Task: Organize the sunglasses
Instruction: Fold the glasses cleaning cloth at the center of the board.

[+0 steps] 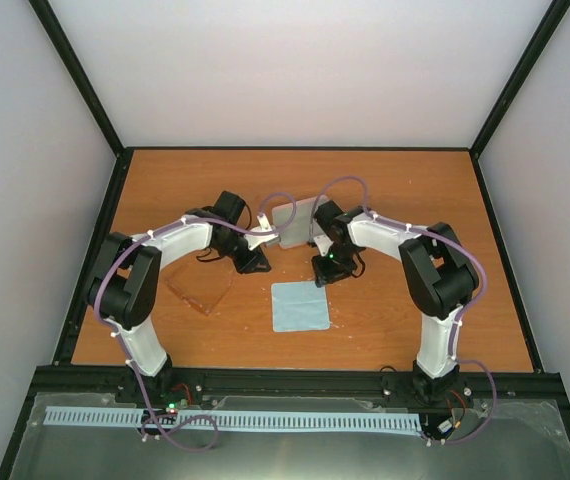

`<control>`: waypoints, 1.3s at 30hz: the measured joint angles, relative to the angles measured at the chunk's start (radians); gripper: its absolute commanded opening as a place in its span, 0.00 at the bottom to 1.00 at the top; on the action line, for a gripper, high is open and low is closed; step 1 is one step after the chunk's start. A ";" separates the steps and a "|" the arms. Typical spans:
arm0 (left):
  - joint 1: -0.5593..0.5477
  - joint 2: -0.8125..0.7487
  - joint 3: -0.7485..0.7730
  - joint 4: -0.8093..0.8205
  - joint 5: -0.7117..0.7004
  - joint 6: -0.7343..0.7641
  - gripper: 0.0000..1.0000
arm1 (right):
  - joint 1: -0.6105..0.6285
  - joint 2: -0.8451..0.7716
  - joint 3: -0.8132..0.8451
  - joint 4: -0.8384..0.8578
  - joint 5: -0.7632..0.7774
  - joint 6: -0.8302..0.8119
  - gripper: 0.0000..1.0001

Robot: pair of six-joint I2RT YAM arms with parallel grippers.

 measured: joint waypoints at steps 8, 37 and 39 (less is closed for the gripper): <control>0.000 -0.001 0.000 0.010 -0.015 -0.002 0.25 | 0.018 0.015 0.003 0.001 0.008 0.005 0.28; -0.010 0.000 -0.053 0.053 -0.027 -0.032 0.23 | 0.071 0.035 0.024 0.008 0.096 0.062 0.03; -0.015 0.023 -0.042 0.053 -0.017 -0.031 0.23 | 0.072 0.034 0.023 0.009 0.100 0.069 0.03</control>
